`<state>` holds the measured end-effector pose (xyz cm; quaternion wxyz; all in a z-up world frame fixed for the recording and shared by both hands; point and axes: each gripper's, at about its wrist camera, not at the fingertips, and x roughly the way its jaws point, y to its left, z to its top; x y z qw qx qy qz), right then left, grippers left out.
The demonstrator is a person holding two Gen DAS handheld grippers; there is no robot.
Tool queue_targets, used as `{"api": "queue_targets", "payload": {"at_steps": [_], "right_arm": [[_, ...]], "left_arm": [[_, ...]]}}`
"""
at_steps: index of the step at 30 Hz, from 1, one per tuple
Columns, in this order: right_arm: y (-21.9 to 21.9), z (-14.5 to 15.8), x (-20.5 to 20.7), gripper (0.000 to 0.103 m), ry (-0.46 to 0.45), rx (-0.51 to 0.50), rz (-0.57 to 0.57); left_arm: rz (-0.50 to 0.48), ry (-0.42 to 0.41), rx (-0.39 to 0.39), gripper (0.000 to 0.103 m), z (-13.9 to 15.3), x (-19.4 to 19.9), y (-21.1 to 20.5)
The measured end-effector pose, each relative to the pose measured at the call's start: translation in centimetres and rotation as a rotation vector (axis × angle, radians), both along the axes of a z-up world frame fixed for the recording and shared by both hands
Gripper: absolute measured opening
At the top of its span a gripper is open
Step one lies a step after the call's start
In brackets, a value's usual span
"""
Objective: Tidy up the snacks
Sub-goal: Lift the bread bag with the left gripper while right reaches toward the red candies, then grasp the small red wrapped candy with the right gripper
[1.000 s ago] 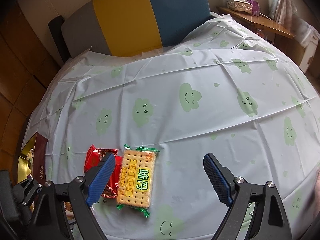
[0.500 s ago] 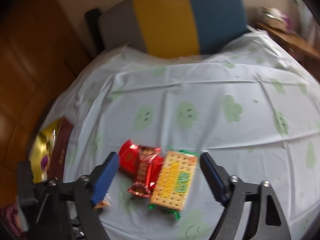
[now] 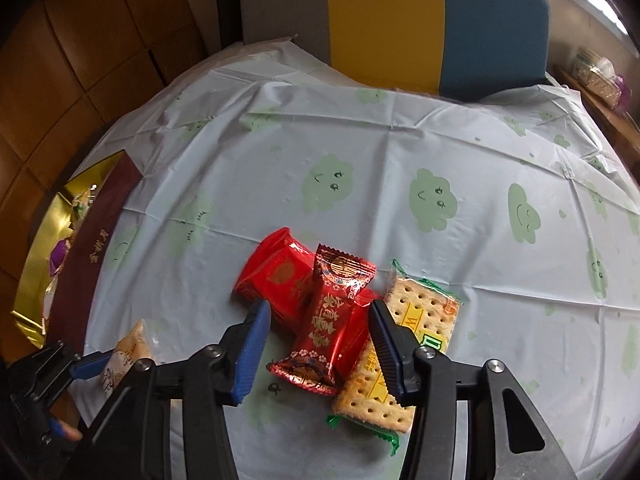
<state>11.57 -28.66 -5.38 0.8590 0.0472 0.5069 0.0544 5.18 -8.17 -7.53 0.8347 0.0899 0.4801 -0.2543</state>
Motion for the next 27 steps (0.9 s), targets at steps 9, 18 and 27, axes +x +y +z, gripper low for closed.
{"api": "queue_targets", "payload": {"at_steps": [9,18,27], "right_arm": [[0.9,-1.0,0.2,0.036,0.009,-0.04,0.027],[5.4,0.0,-1.6,0.023,-0.012,0.006,0.317],[6.2,-2.1,-1.2,0.028,0.101,0.005,0.354]], "left_arm": [[0.027,0.001,-0.044,0.063,0.2,-0.2,0.6],[0.036,-0.005,-0.05,0.063,0.2,-0.2,0.7],[0.04,-0.007,-0.049,0.063,0.2,-0.2,0.6]]}}
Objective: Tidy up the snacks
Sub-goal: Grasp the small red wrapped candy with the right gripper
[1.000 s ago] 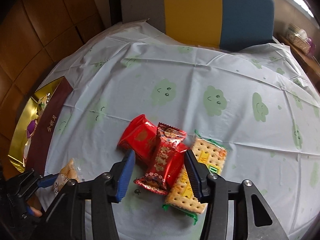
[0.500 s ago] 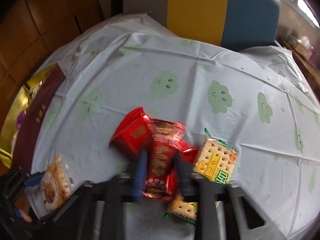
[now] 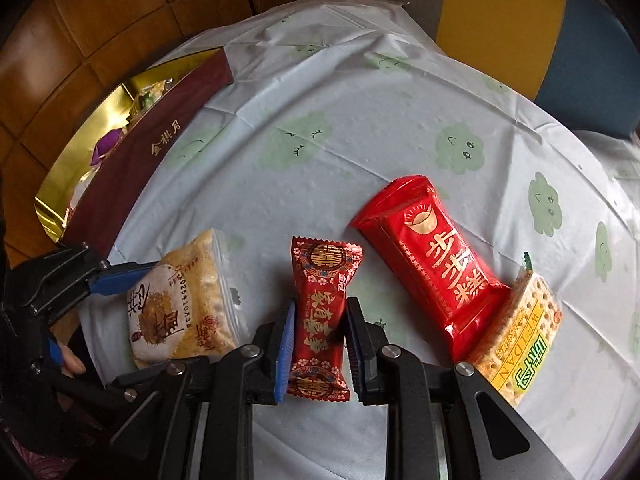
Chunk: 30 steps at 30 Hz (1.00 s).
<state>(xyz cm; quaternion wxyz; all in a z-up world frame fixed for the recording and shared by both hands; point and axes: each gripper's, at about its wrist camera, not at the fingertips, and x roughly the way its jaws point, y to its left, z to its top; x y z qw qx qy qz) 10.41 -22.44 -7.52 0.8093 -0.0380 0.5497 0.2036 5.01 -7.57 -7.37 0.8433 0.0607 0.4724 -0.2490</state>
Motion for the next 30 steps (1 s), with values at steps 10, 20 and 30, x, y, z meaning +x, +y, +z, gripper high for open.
{"api": "queue_targets", "payload": {"at_steps": [10,20,30], "right_arm": [[0.5,-0.3,-1.0,0.028,-0.051,-0.05,0.013],[1.0,-0.2,-1.3,0.028,-0.081,-0.109,0.045],[1.1,-0.3,-1.3,0.028,-0.093,-0.113,0.06]], "left_arm": [[0.0,-0.007,0.008,0.063,-0.1,0.1,-0.2],[0.006,-0.02,0.026,0.062,-0.1,0.0,-0.4],[0.06,-0.036,-0.093,0.062,4.3,0.1,3.7]]}}
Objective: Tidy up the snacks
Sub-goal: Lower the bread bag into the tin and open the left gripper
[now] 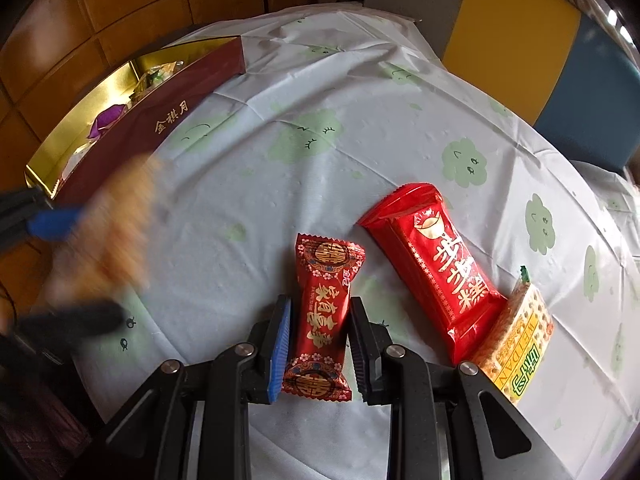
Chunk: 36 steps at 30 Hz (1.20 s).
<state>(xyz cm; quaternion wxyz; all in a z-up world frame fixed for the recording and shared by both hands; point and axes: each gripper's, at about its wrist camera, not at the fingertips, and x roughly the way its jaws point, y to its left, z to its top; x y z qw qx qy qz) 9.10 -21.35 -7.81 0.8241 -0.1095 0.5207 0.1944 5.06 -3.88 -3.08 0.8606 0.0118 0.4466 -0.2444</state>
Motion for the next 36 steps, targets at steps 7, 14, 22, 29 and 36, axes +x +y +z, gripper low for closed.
{"api": "queue_targets", "payload": {"at_steps": [7,14,22,29,36], "right_arm": [[0.1,0.0,-0.3,0.028,-0.017,-0.015,0.009],[0.2,0.0,-0.4,0.028,-0.021,-0.018,0.008],[0.1,0.1,-0.4,0.028,-0.022,-0.015,0.002],[0.1,0.1,-0.4,0.028,-0.024,-0.017,0.001],[0.3,0.1,-0.5,0.028,-0.03,-0.029,0.004]], "left_arm": [[0.246,0.01,-0.058,0.062,3.1,2.1,8.2],[0.535,0.069,-0.1,0.062,2.0,3.5,17.3],[0.704,0.196,-0.136,0.062,-1.7,4.1,22.4],[0.704,0.2,-0.077,0.063,-2.9,4.1,22.2],[0.721,0.182,-0.021,0.063,-2.8,4.0,22.0]]}}
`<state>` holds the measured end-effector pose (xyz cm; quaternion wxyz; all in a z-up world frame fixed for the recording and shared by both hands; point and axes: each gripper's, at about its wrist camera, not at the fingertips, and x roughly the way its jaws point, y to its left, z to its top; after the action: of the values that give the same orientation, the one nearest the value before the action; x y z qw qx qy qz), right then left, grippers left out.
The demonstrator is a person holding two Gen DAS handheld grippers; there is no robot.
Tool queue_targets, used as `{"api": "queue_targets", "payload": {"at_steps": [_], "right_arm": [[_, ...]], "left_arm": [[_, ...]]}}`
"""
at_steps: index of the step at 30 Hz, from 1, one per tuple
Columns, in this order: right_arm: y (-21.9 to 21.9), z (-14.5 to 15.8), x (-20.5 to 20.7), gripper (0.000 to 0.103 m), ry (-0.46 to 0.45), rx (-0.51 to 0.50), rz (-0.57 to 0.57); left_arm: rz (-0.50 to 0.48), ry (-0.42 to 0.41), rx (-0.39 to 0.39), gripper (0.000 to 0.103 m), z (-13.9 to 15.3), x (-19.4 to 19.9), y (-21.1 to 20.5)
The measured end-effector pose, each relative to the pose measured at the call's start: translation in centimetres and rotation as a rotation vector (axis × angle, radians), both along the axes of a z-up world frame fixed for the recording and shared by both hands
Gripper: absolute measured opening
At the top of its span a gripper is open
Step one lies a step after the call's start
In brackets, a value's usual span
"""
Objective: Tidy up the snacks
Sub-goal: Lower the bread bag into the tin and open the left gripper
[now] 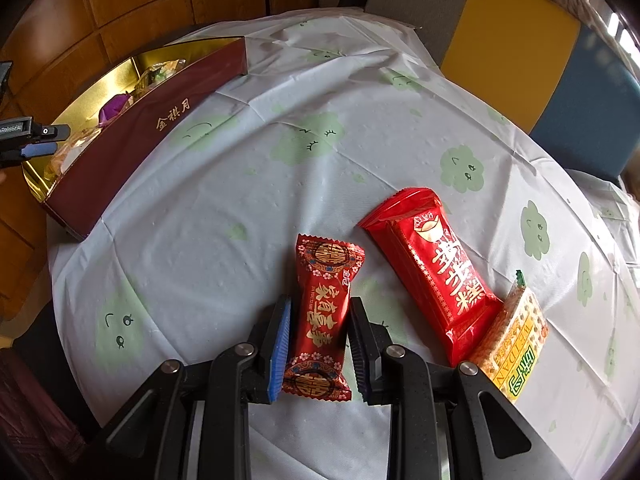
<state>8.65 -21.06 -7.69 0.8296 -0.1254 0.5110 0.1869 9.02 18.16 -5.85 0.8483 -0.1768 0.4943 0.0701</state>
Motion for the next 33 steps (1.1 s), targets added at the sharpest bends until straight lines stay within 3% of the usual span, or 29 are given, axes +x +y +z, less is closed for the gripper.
{"api": "queue_targets", "payload": {"at_steps": [4,13,33], "right_arm": [[0.1,0.0,0.0,0.028,-0.004,-0.006,0.002],[0.1,0.1,-0.1,0.028,-0.007,-0.016,0.003],[0.2,0.1,-0.3,0.027,-0.022,-0.034,0.015]], "left_arm": [[-0.006,0.005,0.087,0.063,0.2,-0.3,-1.1],[-0.047,-0.025,0.153,0.063,1.0,-1.3,-3.0],[-0.072,-0.06,0.195,0.063,2.0,-1.8,-4.0]]}}
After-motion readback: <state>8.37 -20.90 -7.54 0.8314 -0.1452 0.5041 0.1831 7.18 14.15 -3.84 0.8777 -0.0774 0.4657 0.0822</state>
